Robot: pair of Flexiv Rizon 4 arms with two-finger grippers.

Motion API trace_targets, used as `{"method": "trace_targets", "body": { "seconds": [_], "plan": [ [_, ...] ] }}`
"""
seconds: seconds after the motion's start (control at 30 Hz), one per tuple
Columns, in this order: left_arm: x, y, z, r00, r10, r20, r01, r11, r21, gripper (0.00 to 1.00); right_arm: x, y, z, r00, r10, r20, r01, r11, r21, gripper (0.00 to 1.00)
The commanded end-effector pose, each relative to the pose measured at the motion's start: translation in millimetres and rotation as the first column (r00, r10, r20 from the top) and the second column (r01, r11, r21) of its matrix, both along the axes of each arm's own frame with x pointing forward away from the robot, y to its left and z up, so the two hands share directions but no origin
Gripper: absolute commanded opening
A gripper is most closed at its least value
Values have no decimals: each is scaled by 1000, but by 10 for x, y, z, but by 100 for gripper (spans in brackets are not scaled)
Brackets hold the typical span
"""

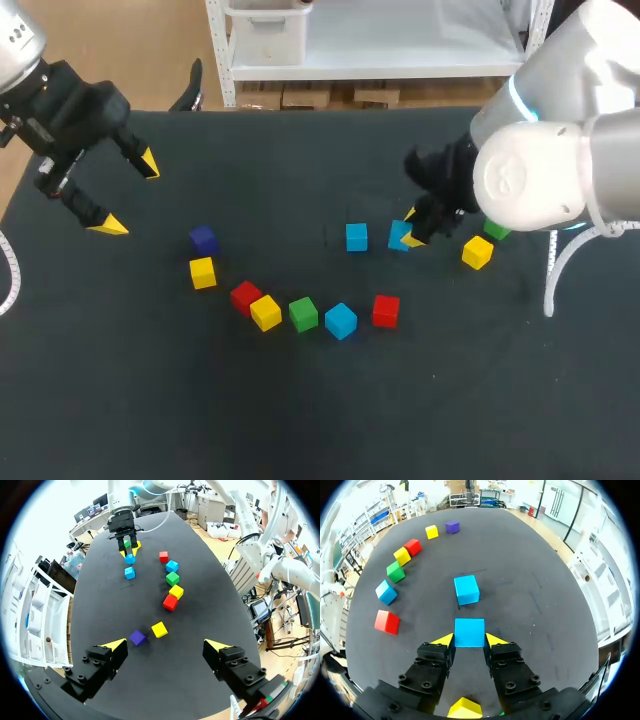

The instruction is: Place the blue cubes, place green cubes on the blue cubes, place the yellow cubes on the green cubes, then place the red cubes on the yellow cubes, and place purple cube on the red cubes.

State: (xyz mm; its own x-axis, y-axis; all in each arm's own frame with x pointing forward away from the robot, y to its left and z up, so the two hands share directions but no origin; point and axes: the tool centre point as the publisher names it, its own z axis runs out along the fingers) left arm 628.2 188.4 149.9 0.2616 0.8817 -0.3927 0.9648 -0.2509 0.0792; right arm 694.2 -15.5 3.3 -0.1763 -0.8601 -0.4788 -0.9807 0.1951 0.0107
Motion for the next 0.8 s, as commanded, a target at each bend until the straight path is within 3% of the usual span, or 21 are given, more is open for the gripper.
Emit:
{"method": "trace_targets", "body": {
  "seconds": [0.03,0.5,0.8],
  "plan": [
    [7,0,3,1000,-1,-1,1,1000,3,100,59,20,30,1000,28,-8,-28,999,-24,0],
    [7,0,3,1000,-1,-1,1,1000,3,100,70,104,19,993,108,49,-102,988,-117,0],
    [7,0,3,1000,-1,-1,1,1000,3,100,48,181,-3,989,139,48,-133,984,-117,0]
  ]
}}
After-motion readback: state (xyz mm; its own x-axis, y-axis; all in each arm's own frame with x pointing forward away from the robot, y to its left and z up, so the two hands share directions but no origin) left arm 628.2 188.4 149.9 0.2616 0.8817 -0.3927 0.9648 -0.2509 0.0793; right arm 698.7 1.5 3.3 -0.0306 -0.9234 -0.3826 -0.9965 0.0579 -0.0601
